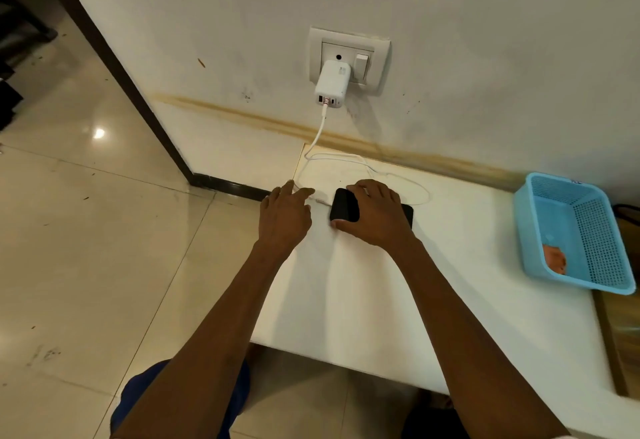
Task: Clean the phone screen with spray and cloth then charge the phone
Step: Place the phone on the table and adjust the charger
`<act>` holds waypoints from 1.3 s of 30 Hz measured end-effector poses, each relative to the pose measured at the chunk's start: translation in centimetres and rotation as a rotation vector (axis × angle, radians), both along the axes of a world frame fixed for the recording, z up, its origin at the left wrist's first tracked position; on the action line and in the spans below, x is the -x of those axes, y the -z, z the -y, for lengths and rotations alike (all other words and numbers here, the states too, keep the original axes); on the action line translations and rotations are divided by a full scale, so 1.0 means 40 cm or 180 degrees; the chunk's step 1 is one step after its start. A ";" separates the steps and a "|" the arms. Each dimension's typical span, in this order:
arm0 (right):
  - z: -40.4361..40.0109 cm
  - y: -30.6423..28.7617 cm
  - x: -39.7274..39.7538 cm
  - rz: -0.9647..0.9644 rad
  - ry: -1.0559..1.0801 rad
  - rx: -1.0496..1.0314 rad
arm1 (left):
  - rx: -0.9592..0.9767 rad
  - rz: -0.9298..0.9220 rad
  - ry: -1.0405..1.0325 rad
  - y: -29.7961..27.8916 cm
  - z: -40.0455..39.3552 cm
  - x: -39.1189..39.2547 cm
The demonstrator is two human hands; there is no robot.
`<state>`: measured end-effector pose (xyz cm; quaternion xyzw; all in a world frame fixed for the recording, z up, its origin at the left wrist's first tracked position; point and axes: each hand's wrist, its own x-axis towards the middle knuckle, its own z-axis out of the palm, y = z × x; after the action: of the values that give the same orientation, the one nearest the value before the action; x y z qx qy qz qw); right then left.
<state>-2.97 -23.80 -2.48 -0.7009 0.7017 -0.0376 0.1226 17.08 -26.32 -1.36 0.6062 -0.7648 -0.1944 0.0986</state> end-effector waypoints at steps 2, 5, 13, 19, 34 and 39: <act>0.002 0.000 0.003 0.0014 -0.0017 0.0005 | -0.0020 -0.0016 -0.0030 0.000 0.000 0.001; 0.003 -0.005 0.002 -0.0022 -0.0057 -0.0034 | -0.0066 0.0036 -0.0015 0.000 0.002 0.006; -0.012 -0.082 -0.017 0.1115 0.0446 0.1540 | 0.0104 -0.0498 -0.0387 -0.022 0.013 0.005; 0.073 -0.233 -0.075 0.2586 0.0975 0.1369 | 0.0438 -0.0950 -0.0716 -0.052 0.022 0.002; 0.172 -0.378 -0.151 0.3704 0.1912 0.0131 | 0.0728 -0.1673 -0.0640 -0.048 0.031 -0.024; 0.175 -0.375 -0.157 0.3790 0.2029 0.0160 | 0.0309 -0.2268 -0.0863 -0.058 0.038 -0.030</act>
<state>3.29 -30.82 12.51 -0.3220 0.6858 -0.4680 0.4549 18.30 -27.84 0.98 0.5909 -0.6038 -0.3417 0.4116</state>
